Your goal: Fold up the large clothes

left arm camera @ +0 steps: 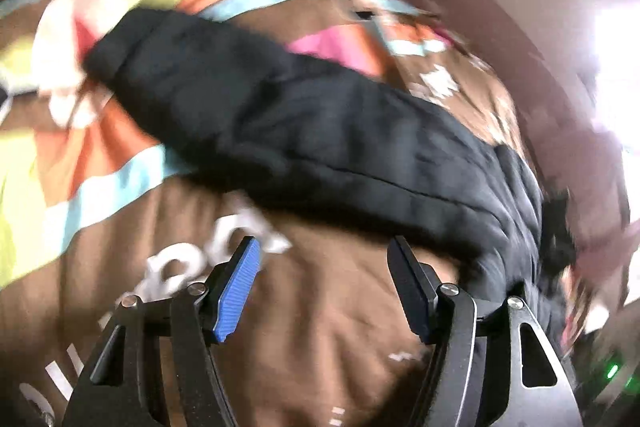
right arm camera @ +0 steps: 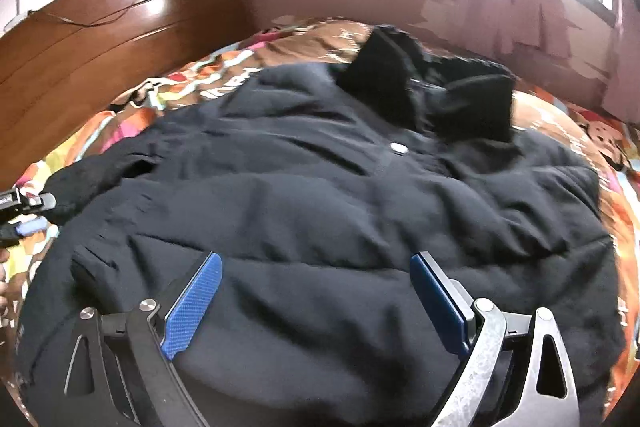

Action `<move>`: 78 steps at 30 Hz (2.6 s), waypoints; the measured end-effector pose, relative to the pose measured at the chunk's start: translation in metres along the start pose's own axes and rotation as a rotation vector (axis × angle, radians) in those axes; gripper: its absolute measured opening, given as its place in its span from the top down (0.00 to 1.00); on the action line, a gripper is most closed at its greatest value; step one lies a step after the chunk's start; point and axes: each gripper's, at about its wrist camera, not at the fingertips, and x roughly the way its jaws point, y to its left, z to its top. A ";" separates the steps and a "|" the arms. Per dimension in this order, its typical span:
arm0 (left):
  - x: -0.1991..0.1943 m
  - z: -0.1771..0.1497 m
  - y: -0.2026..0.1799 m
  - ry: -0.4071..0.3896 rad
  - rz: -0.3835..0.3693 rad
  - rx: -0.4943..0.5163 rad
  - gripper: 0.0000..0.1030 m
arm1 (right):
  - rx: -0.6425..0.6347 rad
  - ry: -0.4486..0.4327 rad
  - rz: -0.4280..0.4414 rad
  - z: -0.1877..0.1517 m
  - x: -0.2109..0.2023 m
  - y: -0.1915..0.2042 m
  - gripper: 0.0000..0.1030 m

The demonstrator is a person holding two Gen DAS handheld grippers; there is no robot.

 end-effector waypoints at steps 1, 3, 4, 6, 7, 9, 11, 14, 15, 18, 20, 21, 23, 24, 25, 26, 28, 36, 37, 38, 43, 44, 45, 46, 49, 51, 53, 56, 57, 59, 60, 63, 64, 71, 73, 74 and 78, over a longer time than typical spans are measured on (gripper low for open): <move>0.001 0.006 0.013 0.003 -0.007 -0.054 0.42 | -0.005 -0.001 0.005 0.002 0.004 0.006 0.08; 0.001 0.016 0.037 0.002 -0.018 -0.151 0.42 | -0.017 -0.002 0.017 0.007 0.011 0.019 0.08; 0.000 0.020 0.045 0.000 -0.021 -0.181 0.42 | -0.023 -0.002 0.021 0.009 0.015 0.025 0.08; -0.002 0.031 0.063 -0.012 -0.022 -0.231 0.42 | -0.038 -0.007 0.021 0.012 0.023 0.037 0.08; -0.004 0.037 0.069 -0.021 -0.021 -0.241 0.42 | -0.041 -0.009 0.015 0.011 0.024 0.040 0.08; -0.007 0.049 0.080 -0.036 -0.007 -0.251 0.42 | -0.041 -0.015 -0.001 0.014 0.029 0.045 0.08; -0.011 0.056 0.092 -0.050 0.000 -0.262 0.42 | -0.029 -0.021 -0.019 0.016 0.033 0.048 0.08; -0.010 0.065 0.110 -0.069 0.010 -0.272 0.42 | -0.009 -0.024 -0.038 0.016 0.036 0.047 0.08; -0.007 0.066 0.114 -0.068 0.015 -0.276 0.42 | -0.009 -0.022 -0.042 0.015 0.038 0.048 0.08; 0.005 0.068 0.124 -0.059 0.022 -0.306 0.43 | -0.017 -0.022 -0.049 0.011 0.042 0.049 0.06; 0.007 0.070 0.126 -0.079 0.009 -0.315 0.44 | -0.014 -0.024 -0.045 0.008 0.046 0.050 0.04; 0.006 0.072 0.126 -0.089 0.006 -0.313 0.46 | -0.013 -0.022 -0.043 0.007 0.047 0.050 0.04; 0.005 0.076 0.123 -0.102 0.004 -0.310 0.46 | -0.011 -0.022 -0.037 0.005 0.048 0.050 0.03; 0.004 0.078 0.122 -0.110 0.002 -0.310 0.46 | -0.009 -0.023 -0.033 0.004 0.048 0.049 0.03; 0.003 0.079 0.121 -0.120 -0.004 -0.310 0.46 | -0.008 -0.023 -0.032 0.004 0.048 0.049 0.03; 0.004 0.081 0.119 -0.126 -0.012 -0.312 0.46 | -0.008 -0.023 -0.030 0.004 0.048 0.048 0.02; 0.007 0.086 0.118 -0.126 -0.017 -0.312 0.46 | -0.008 -0.023 -0.031 0.003 0.048 0.048 0.02; 0.018 0.094 0.108 -0.154 0.117 -0.265 0.90 | 0.000 -0.020 -0.025 0.001 0.051 0.047 0.00; 0.015 0.093 0.103 -0.174 0.126 -0.240 0.93 | 0.002 -0.018 -0.023 0.000 0.052 0.047 0.00; 0.010 0.092 0.095 -0.200 0.140 -0.199 0.95 | 0.002 -0.015 -0.022 0.000 0.053 0.048 0.00; -0.019 0.087 0.045 -0.325 0.179 0.033 0.97 | -0.006 -0.013 -0.031 -0.002 0.055 0.049 0.00; -0.028 0.085 0.027 -0.359 0.175 0.113 0.97 | -0.005 -0.014 -0.031 -0.002 0.054 0.049 0.00; -0.034 0.082 0.016 -0.382 0.171 0.170 0.97 | -0.003 -0.019 -0.029 -0.002 0.053 0.048 0.00; -0.038 0.080 0.003 -0.402 0.166 0.223 0.97 | 0.006 -0.036 -0.027 -0.002 0.049 0.046 0.00; -0.063 0.067 -0.038 -0.468 0.118 0.396 0.98 | 0.041 -0.100 0.009 -0.004 0.027 0.040 0.00; -0.077 0.058 -0.061 -0.502 0.071 0.471 0.98 | 0.019 -0.108 0.012 -0.003 0.014 0.038 0.00; -0.089 0.048 -0.081 -0.521 0.023 0.524 0.98 | -0.008 -0.107 -0.005 -0.001 0.006 0.034 0.00; -0.102 0.024 -0.120 -0.525 -0.064 0.641 0.98 | -0.006 -0.093 -0.018 0.001 -0.004 0.022 0.00; -0.104 0.013 -0.134 -0.517 -0.089 0.689 0.98 | -0.002 -0.089 -0.023 0.001 -0.007 0.017 0.00; -0.105 -0.007 -0.157 -0.502 -0.128 0.766 0.98 | 0.008 -0.092 -0.037 0.000 -0.016 0.006 0.00; -0.104 -0.020 -0.170 -0.487 -0.151 0.810 0.98 | 0.023 -0.093 -0.039 0.000 -0.020 -0.001 0.00; -0.097 -0.051 -0.202 -0.447 -0.202 0.894 0.98 | 0.101 -0.101 -0.038 -0.003 -0.032 -0.025 0.00; -0.096 -0.058 -0.211 -0.436 -0.216 0.911 0.98 | 0.128 -0.105 -0.042 -0.003 -0.034 -0.033 0.00; -0.080 -0.128 -0.275 -0.309 -0.242 1.115 0.98 | 0.279 -0.121 -0.001 -0.003 -0.058 -0.077 0.00; -0.071 -0.145 -0.277 -0.257 -0.239 1.158 0.98 | 0.321 -0.136 0.030 -0.001 -0.067 -0.089 0.00; -0.065 -0.152 -0.280 -0.237 -0.240 1.173 0.98 | 0.341 -0.140 0.047 -0.001 -0.072 -0.094 0.00; -0.037 -0.186 -0.284 -0.181 -0.254 1.250 0.98 | 0.452 -0.156 0.149 -0.004 -0.083 -0.120 0.00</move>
